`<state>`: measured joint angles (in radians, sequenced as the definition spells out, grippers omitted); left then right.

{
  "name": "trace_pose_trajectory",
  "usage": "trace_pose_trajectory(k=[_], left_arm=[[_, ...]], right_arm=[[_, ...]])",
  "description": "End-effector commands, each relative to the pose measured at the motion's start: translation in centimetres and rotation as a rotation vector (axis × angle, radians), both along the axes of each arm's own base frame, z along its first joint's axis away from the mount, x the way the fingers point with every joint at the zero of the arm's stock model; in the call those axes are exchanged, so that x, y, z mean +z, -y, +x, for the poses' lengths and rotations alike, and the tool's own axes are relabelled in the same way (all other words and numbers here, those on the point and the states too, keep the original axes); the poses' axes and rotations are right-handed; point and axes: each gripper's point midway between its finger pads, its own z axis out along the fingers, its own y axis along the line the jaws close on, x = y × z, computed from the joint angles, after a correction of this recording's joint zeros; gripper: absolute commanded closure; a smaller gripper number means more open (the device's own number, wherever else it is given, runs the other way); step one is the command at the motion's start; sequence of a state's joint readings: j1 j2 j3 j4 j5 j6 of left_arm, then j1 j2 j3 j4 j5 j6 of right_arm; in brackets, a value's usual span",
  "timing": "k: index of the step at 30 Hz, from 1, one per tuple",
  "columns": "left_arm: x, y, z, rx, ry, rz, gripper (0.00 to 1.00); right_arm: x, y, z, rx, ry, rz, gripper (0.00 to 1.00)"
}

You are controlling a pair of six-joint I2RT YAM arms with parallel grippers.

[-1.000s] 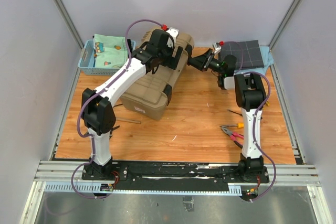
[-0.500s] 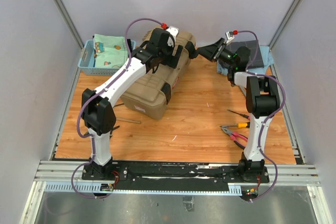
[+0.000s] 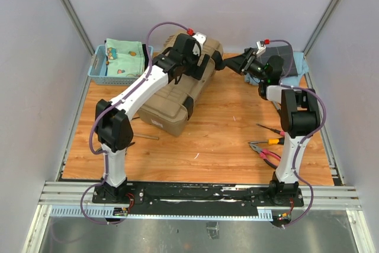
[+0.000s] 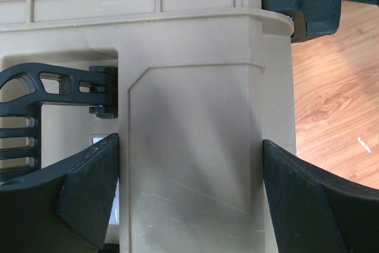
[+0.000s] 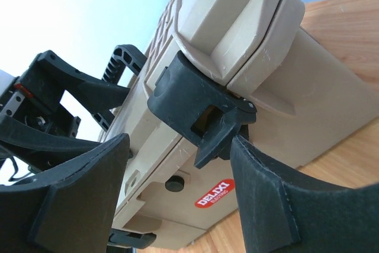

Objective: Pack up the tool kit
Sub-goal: Open the toolbox at the center of the board.

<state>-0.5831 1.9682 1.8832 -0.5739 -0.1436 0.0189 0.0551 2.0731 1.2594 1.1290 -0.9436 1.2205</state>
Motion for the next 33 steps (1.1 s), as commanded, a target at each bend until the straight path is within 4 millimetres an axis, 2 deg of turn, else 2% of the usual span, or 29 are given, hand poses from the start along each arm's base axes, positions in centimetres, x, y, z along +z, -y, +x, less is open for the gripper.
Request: trace_pose_trajectory(k=[1,3,6,11,15,18,21,23,28,30,33], left_arm=[[-12.9,-3.5,-5.2,-0.007,-0.420,0.211,0.14],[-12.7,-3.6,-4.5,0.004,-0.409,0.207,0.14],[-13.2,-3.6,-3.3,0.016,-0.406,0.202,0.14],[-13.3,-2.4,-0.7,0.010,-0.386,0.161,0.14],[-12.9,-1.0,0.7,-0.011,-0.370,0.112,0.14],[-11.5,-0.3,1.8,-0.019,-0.331,0.087,0.14],[-10.6,0.3,3.2,-0.020,-0.289,0.074,0.13],[-10.6,0.7,3.8,-0.021,-0.275,0.067,0.12],[-11.0,1.3,4.1,-0.029,-0.277,0.046,0.12],[-10.0,1.7,4.2,-0.038,-0.262,0.022,0.12],[-6.2,2.5,4.3,-0.060,-0.200,-0.041,0.11]], right_arm=[[7.7,-0.2,-2.9,0.007,0.304,-0.072,0.31],[5.4,-0.1,-2.4,-0.015,0.235,-0.121,0.29],[2.9,0.3,-2.2,-0.038,0.176,-0.175,0.25],[1.7,0.8,-2.4,-0.071,0.149,-0.224,0.20],[2.1,1.1,-3.1,-0.082,0.164,-0.236,0.20],[2.2,0.8,-4.2,-0.079,0.164,-0.244,0.20],[1.3,0.1,-5.8,-0.068,0.149,-0.270,0.20],[0.3,-0.5,-7.1,-0.062,0.131,-0.282,0.20],[-0.8,-2.8,-9.8,-0.026,0.127,-0.284,0.18],[-1.3,-3.8,-10.6,-0.004,0.125,-0.282,0.17],[-1.8,-5.0,-11.6,0.016,0.121,-0.266,0.16]])
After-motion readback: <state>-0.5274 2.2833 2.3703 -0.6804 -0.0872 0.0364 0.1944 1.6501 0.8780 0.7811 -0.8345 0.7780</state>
